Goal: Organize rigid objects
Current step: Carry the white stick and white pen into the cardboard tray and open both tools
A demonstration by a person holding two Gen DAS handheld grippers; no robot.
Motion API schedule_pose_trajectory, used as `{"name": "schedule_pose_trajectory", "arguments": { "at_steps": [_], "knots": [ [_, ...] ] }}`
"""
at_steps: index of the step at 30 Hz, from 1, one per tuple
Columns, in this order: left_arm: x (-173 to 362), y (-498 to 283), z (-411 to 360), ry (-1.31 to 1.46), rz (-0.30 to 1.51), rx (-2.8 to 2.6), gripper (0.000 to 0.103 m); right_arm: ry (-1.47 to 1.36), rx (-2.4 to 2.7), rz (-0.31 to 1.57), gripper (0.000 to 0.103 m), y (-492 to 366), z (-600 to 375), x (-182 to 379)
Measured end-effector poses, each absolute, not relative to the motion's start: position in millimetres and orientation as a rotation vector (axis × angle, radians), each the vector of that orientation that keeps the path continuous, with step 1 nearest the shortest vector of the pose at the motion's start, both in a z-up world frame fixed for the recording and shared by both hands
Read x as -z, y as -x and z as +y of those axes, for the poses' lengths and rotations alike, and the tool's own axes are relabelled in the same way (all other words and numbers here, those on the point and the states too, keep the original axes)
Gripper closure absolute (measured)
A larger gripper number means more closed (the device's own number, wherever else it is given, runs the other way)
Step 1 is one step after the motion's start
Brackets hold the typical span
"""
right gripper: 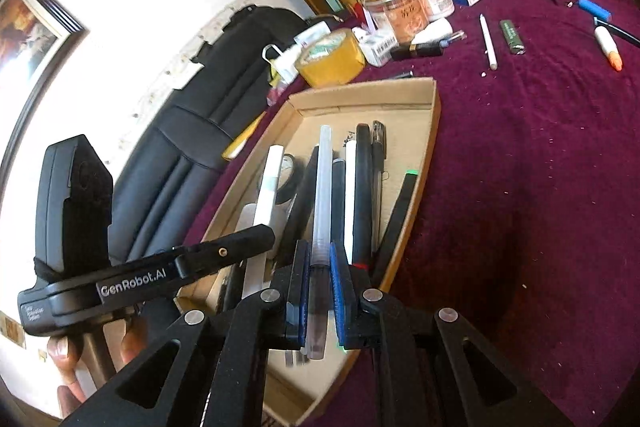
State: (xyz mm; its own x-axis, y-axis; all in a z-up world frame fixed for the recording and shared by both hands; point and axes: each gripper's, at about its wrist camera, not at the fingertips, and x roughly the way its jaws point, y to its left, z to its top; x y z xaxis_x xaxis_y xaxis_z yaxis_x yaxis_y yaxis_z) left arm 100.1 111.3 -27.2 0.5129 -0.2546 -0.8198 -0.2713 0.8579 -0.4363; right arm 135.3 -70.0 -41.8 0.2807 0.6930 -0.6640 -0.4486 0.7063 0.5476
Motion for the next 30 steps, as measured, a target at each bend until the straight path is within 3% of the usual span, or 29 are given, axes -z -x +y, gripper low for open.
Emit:
{"name": "schedule_pose_trajectory", "arguments": {
  "at_steps": [30],
  "knots": [
    [56, -130, 117, 0.547, 1.106, -0.046, 0.091, -0.119, -0.705, 1.091, 0.092, -155, -26, 71]
  ]
}}
